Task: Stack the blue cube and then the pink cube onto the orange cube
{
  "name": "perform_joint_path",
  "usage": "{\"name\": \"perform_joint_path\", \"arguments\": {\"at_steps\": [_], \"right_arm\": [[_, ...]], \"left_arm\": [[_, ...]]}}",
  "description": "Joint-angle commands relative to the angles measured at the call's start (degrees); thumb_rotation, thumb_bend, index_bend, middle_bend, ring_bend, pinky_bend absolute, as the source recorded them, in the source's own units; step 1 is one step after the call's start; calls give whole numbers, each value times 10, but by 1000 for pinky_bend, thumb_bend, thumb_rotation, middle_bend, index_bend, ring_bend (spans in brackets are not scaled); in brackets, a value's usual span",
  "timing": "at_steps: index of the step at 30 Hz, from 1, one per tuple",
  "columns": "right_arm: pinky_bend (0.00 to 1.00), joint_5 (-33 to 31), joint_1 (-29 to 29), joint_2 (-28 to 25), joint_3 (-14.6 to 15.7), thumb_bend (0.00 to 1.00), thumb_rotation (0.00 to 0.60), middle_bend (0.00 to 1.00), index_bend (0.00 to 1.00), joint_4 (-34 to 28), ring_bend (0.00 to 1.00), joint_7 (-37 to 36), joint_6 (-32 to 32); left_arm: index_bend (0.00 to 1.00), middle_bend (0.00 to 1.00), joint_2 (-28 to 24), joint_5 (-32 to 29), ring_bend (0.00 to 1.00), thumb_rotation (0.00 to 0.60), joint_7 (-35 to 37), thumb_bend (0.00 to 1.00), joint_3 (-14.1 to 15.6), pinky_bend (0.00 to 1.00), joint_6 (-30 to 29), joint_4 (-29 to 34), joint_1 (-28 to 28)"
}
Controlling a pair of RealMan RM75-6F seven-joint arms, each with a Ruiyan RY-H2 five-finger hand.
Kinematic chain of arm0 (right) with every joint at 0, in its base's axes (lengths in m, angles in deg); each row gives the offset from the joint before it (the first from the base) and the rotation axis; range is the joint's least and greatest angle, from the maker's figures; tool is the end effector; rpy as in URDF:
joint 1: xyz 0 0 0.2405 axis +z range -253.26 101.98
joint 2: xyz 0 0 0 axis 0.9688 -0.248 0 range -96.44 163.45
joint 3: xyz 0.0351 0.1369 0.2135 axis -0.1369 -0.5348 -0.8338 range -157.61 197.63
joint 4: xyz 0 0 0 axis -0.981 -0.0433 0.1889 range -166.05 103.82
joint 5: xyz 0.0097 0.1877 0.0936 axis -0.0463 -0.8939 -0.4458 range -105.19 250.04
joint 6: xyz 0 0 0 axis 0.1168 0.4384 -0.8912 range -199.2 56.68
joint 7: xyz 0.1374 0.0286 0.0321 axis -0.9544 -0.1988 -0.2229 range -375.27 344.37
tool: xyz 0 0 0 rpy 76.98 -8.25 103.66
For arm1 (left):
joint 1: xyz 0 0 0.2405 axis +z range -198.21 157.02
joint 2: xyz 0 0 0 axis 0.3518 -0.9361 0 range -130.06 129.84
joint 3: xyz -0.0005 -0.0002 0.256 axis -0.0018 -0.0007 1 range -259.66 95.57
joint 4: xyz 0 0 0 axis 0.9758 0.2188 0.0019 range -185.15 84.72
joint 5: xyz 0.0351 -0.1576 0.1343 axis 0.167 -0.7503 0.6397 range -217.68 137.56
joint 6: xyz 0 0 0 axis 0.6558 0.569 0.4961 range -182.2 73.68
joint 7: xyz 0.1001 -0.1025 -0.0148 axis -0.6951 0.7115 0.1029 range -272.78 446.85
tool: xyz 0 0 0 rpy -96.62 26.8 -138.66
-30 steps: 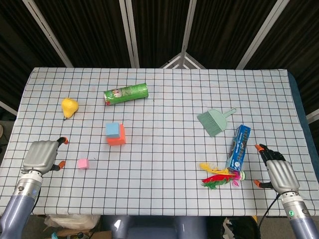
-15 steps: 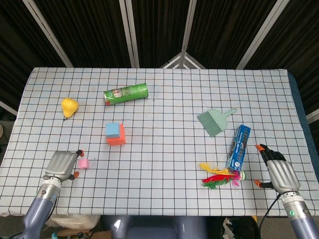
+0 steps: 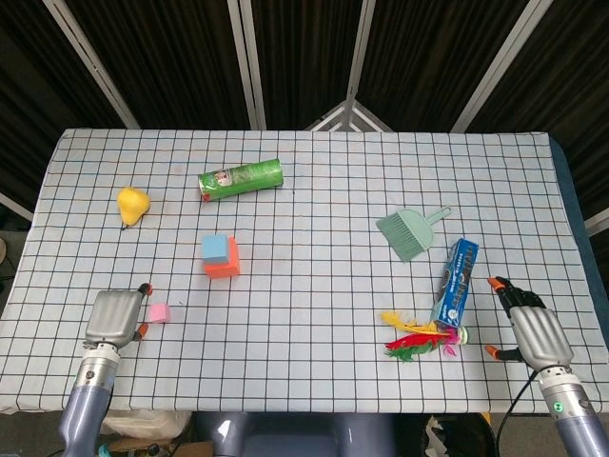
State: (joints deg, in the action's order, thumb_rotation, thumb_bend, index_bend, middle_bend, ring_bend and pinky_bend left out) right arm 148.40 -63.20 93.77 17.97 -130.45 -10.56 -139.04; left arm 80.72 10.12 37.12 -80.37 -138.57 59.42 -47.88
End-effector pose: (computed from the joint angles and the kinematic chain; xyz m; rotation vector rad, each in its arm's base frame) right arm -0.3045 -0.2092 0.1350 1.5180 -1.1107 0.7063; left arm -0.2218 0.2302 0.0410 -1.5930 -0.9010 -0.4388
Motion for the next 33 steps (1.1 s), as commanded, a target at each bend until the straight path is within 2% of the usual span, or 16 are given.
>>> {"name": "perform_joint_path", "arguments": {"at_steps": [1, 22, 33], "right_arm": [[149, 0, 0, -1, 0, 189, 600, 94, 24, 0, 159, -3, 1], [149, -3, 3, -4, 1, 190, 600, 94, 24, 1, 159, -9, 10], [149, -5, 7, -3, 3, 190, 600, 94, 24, 3, 159, -11, 21]], "left_arm": [[335, 952, 20, 12, 768, 600, -9, 303, 6, 707, -16, -19, 12], [333, 953, 72, 4, 769, 600, -28, 304, -12, 709, 8, -77, 17], [389, 955, 89, -3, 775, 600, -35, 304, -20, 714, 17, -99, 17]]}}
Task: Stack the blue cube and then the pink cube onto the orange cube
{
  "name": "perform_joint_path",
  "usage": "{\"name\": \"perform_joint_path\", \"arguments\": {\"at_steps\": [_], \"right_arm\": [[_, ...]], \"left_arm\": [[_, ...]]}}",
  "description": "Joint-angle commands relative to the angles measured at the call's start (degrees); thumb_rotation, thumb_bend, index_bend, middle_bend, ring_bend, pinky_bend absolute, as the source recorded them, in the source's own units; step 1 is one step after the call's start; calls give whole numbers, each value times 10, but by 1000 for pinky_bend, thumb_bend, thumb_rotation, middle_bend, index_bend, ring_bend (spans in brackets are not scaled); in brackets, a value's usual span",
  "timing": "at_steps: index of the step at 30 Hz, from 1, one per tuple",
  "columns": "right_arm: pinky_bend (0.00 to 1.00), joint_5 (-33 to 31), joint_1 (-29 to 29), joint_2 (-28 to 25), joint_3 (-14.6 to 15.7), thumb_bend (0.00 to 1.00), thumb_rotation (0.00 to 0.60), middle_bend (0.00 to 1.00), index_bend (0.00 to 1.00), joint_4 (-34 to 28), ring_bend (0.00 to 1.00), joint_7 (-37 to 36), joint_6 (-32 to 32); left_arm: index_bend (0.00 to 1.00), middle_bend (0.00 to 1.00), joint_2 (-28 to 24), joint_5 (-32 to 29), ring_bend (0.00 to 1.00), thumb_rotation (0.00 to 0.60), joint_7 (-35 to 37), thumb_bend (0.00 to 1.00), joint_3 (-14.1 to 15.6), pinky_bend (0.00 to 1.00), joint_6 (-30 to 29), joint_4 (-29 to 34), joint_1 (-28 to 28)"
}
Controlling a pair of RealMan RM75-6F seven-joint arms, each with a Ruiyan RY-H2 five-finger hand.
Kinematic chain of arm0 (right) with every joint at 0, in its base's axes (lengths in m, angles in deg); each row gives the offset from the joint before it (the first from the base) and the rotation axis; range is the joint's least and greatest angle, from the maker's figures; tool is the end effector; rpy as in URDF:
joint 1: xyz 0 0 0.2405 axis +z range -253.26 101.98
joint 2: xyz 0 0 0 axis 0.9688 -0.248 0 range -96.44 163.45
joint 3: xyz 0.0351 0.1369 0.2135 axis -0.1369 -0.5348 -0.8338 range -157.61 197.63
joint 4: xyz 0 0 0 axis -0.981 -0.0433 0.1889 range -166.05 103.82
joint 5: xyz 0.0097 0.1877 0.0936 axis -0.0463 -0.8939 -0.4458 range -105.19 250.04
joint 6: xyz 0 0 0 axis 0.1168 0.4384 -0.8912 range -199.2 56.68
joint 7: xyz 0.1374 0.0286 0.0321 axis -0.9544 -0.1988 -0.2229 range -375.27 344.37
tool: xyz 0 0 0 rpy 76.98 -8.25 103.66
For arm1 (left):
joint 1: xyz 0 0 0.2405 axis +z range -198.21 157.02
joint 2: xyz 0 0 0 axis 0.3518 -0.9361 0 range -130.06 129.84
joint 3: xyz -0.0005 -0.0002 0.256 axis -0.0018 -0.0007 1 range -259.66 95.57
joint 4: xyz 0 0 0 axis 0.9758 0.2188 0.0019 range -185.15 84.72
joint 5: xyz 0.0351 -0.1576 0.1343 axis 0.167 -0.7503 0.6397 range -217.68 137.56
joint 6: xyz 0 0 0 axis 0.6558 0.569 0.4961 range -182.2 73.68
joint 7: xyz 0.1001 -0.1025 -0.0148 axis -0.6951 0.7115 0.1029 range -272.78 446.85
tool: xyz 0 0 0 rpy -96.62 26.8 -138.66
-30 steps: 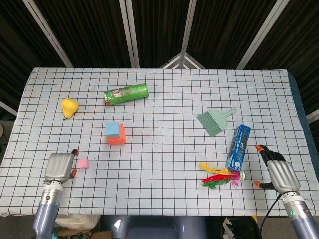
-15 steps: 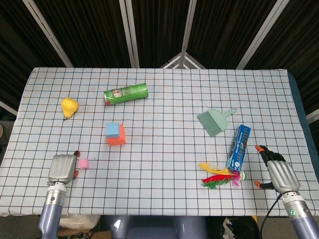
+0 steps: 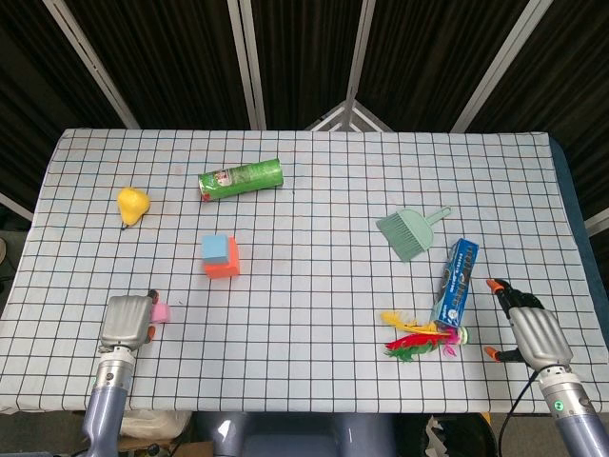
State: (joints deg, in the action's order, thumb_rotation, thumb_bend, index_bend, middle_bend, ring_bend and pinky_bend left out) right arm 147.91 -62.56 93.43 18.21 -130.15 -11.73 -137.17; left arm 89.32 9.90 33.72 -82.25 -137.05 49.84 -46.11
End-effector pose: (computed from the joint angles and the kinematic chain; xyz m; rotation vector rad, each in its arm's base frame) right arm -0.3071 -0.2106 0.1334 1.5280 -1.1419 0.6919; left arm -0.2314 0.2326 0.0033 -1.5925 -0.8724 -0.3866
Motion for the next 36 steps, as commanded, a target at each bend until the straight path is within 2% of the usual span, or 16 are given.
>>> {"name": "perform_joint_path", "arguments": {"at_steps": [1, 7, 11, 25, 29, 36], "right_arm": [[149, -1, 2, 1, 0, 190, 600, 94, 24, 0, 159, 0, 3], [149, -6, 5, 2, 0, 190, 600, 94, 24, 0, 159, 5, 9], [149, -8, 7, 3, 1, 190, 600, 94, 25, -1, 159, 8, 13], [149, -8, 10, 1, 4, 190, 600, 94, 38, -6, 159, 10, 17], [149, -9, 10, 1, 4, 189, 600, 94, 38, -6, 159, 10, 17], [149, -7, 10, 0, 5, 191, 600, 94, 38, -8, 159, 9, 18]], "left_arm": [[393, 955, 4, -1, 775, 600, -2, 305, -2, 714, 2, -5, 0], [402, 957, 9, 0, 777, 600, -2, 311, -10, 717, 7, -15, 0], [403, 958, 9, 3, 778, 600, 4, 351, -13, 718, 9, -15, 1], [419, 959, -21, 22, 781, 600, 31, 411, -21, 721, 5, 12, 13], [421, 959, -39, 40, 781, 600, 44, 412, -20, 721, -3, 38, 20], [424, 957, -86, 77, 781, 600, 34, 412, -32, 721, -30, 118, 19]]}}
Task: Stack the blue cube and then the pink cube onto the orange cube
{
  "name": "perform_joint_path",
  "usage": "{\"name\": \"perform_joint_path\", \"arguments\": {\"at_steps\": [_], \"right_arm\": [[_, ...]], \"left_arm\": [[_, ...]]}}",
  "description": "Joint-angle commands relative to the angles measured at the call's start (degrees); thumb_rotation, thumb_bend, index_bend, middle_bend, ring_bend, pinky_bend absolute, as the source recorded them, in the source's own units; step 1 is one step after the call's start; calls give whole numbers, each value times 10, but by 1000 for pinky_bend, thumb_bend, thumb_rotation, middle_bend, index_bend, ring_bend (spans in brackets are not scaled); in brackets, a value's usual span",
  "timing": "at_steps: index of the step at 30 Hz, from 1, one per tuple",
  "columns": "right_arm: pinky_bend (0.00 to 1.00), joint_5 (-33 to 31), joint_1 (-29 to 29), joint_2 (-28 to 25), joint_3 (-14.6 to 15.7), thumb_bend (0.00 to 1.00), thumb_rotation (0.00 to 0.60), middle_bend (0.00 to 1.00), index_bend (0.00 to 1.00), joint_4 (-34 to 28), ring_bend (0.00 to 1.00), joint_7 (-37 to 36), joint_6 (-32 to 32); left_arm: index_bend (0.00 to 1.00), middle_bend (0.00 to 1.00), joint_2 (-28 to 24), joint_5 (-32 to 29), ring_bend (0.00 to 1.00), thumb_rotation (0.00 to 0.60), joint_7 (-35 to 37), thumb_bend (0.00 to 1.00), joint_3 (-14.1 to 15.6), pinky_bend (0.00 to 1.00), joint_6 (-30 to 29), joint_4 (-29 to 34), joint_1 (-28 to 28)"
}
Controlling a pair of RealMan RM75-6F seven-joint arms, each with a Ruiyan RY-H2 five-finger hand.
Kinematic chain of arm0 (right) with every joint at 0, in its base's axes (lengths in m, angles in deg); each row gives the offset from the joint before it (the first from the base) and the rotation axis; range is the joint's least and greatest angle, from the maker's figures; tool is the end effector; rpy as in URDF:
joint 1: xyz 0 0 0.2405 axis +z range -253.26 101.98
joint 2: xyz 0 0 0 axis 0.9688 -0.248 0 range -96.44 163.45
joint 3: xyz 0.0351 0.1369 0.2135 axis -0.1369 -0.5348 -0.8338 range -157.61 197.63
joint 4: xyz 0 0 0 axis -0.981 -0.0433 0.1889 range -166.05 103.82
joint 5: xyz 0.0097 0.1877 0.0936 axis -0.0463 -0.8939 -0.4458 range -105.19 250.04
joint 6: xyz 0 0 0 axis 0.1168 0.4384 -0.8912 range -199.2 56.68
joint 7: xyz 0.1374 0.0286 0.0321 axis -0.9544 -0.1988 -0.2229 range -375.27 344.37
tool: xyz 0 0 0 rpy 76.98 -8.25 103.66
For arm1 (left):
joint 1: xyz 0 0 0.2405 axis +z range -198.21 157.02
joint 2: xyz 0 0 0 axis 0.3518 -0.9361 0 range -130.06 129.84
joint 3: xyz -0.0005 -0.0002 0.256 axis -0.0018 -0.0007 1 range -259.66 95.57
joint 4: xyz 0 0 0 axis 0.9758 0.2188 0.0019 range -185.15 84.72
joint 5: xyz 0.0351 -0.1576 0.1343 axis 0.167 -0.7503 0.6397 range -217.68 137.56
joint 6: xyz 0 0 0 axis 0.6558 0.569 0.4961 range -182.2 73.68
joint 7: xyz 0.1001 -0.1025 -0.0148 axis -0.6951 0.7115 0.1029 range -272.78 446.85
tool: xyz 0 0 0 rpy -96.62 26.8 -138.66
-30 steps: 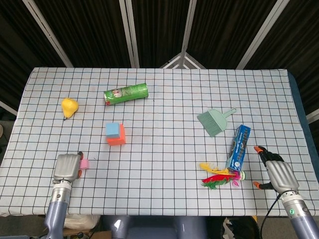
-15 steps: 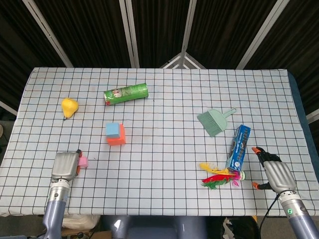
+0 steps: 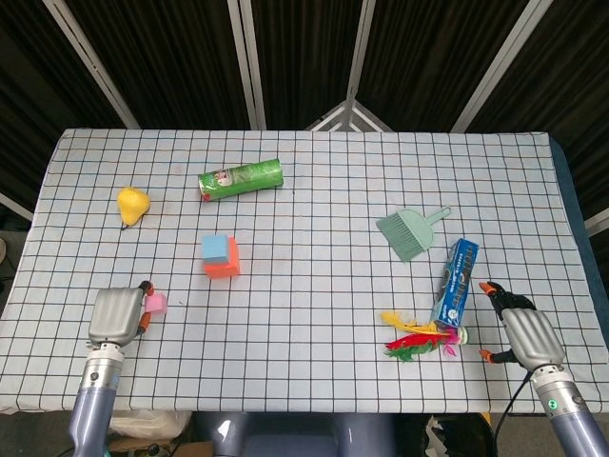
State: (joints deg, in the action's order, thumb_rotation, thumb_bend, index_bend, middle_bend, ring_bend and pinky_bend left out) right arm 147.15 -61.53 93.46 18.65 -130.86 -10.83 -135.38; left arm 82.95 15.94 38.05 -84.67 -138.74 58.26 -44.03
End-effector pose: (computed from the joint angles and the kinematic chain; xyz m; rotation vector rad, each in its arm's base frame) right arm -0.3043 -0.2120 0.1273 1.5566 -1.1619 0.6704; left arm -0.2119 0.2331 0.0417 -1.5296 -0.8953 -0.5566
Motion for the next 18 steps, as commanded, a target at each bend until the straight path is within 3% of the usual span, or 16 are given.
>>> {"name": "perform_joint_path", "arguments": {"at_steps": [1, 6, 10, 13, 18], "right_arm": [[149, 1, 0, 0, 1, 190, 600, 94, 38, -1, 159, -1, 0], [149, 5, -1, -1, 1, 190, 600, 94, 38, -3, 159, -3, -3], [149, 5, -1, -2, 1, 190, 600, 94, 38, -2, 159, -6, -4], [149, 5, -1, -2, 2, 190, 600, 94, 38, -1, 159, -5, -3], [149, 2, 0, -2, 1, 190, 600, 94, 38, -1, 159, -4, -2]], "left_arm": [[426, 957, -27, 18, 780, 600, -14, 412, -11, 721, -15, 43, -4], [434, 957, -55, 13, 780, 600, -56, 411, -47, 721, -23, 96, -27], [434, 957, -64, -32, 780, 600, -112, 412, -89, 721, -29, 128, -58], [435, 956, -45, -89, 780, 600, -148, 412, -130, 721, -29, 128, -93], [437, 956, -6, -145, 780, 600, -189, 411, -162, 720, -46, 105, -138]]}}
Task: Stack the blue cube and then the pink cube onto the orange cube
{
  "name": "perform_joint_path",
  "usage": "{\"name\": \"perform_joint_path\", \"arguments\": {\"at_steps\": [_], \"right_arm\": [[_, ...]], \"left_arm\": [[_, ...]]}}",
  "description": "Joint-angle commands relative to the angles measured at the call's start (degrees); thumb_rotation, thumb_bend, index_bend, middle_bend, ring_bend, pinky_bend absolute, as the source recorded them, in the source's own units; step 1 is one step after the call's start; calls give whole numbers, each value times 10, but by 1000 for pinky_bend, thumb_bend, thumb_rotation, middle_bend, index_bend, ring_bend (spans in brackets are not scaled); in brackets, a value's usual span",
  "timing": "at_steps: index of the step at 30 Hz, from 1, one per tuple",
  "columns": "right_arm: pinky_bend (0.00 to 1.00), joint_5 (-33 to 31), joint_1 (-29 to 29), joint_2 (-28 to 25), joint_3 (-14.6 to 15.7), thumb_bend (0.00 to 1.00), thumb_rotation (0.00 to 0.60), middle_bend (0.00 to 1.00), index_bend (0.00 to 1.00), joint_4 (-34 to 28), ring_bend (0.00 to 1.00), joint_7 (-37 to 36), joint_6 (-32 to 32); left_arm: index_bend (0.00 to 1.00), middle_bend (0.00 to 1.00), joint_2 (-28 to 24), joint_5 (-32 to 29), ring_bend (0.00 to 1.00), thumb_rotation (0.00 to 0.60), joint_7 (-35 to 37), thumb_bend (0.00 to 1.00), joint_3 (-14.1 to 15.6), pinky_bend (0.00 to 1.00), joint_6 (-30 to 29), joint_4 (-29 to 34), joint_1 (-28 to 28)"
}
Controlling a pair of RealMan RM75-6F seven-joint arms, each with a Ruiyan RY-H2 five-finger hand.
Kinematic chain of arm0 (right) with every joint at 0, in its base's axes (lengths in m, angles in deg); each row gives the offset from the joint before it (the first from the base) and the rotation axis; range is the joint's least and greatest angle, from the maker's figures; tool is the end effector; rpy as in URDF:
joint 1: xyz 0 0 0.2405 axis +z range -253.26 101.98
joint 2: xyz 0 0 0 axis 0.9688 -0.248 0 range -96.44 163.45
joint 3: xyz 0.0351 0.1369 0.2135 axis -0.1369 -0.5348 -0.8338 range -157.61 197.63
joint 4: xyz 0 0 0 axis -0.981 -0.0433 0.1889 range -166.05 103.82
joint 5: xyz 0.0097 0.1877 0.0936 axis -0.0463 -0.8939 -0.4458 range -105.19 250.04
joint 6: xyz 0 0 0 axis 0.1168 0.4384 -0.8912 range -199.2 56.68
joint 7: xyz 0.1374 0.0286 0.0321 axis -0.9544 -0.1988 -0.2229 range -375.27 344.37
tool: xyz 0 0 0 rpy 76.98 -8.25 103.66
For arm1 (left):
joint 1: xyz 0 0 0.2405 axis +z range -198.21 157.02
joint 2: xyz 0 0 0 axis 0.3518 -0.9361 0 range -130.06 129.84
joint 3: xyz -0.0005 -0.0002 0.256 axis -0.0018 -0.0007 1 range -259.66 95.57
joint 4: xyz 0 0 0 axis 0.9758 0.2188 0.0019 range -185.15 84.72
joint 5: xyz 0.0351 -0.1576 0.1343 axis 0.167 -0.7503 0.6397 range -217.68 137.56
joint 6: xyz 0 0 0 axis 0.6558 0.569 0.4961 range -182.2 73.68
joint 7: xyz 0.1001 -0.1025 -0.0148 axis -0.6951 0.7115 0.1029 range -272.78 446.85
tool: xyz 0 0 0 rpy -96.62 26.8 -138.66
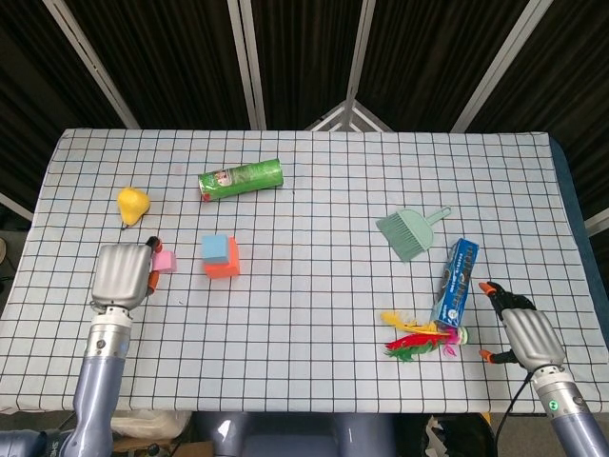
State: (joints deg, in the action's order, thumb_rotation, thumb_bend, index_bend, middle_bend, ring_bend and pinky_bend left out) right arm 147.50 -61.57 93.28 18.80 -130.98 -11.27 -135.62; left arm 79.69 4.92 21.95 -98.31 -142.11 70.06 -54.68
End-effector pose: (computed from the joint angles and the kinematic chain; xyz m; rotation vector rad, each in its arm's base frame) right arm -0.3037 -0.2113 0.1281 1.5567 -1.1630 0.6768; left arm -0.1290 0.2855 0.0860 -1.4930 -0.7587 -0.6138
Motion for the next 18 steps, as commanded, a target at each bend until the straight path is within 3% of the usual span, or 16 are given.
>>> {"name": "perform_joint_path", "arguments": {"at_steps": [1, 6, 18], "right_arm": [[149, -2, 0, 0, 0, 190, 600, 94, 38, 0, 159, 1, 0], [149, -6, 1, 1, -1, 189, 600, 94, 48, 2, 159, 1, 3], [149, -5, 1, 1, 0, 190, 600, 94, 54, 2, 159, 0, 1]], "left_arm": [[437, 956, 33, -42, 780, 600, -31, 411, -30, 720, -14, -20, -38], [439, 956, 63, -76, 780, 600, -39, 411, -50, 721, -24, -49, -69], [440, 956, 94, -108, 780, 600, -45, 411, -50, 720, -34, -80, -110]]}}
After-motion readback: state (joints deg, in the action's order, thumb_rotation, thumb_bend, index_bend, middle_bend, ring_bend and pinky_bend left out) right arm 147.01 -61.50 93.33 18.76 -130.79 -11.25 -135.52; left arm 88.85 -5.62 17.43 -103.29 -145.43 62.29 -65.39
